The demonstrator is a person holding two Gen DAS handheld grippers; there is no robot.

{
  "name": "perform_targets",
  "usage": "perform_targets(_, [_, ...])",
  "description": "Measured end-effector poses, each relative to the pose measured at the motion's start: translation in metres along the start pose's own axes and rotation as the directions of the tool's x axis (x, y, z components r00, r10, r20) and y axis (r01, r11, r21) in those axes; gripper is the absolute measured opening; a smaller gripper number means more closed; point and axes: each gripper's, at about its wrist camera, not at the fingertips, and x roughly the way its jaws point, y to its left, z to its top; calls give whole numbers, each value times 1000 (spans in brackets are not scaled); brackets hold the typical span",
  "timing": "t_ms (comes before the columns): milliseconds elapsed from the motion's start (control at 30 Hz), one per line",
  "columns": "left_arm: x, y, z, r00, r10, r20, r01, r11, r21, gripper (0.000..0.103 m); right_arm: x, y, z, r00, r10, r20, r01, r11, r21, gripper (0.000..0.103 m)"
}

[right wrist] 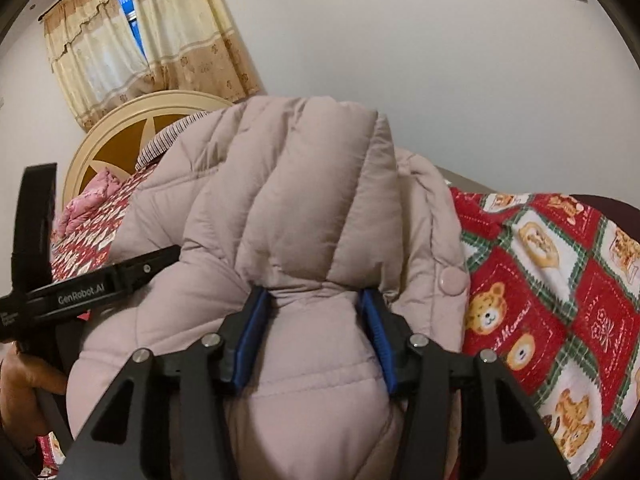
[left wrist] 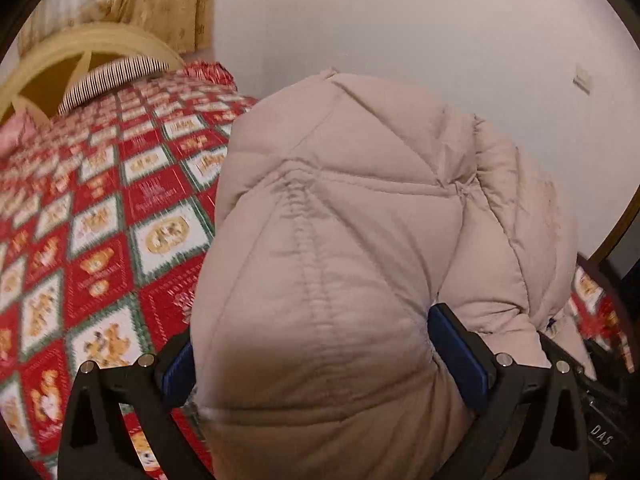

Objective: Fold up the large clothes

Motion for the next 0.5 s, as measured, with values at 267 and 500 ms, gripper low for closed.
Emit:
perform_targets(267, [-24, -6, -13, 998, 66, -20, -64, 996, 67, 102, 2, 12, -3, 999, -51, -1, 51, 998, -28, 51])
perform_targets(500, [-69, -9, -34, 999, 35, -23, -33, 995, 90, 102, -3, 21, -6, 994, -106, -19, 106, 994, -40, 54])
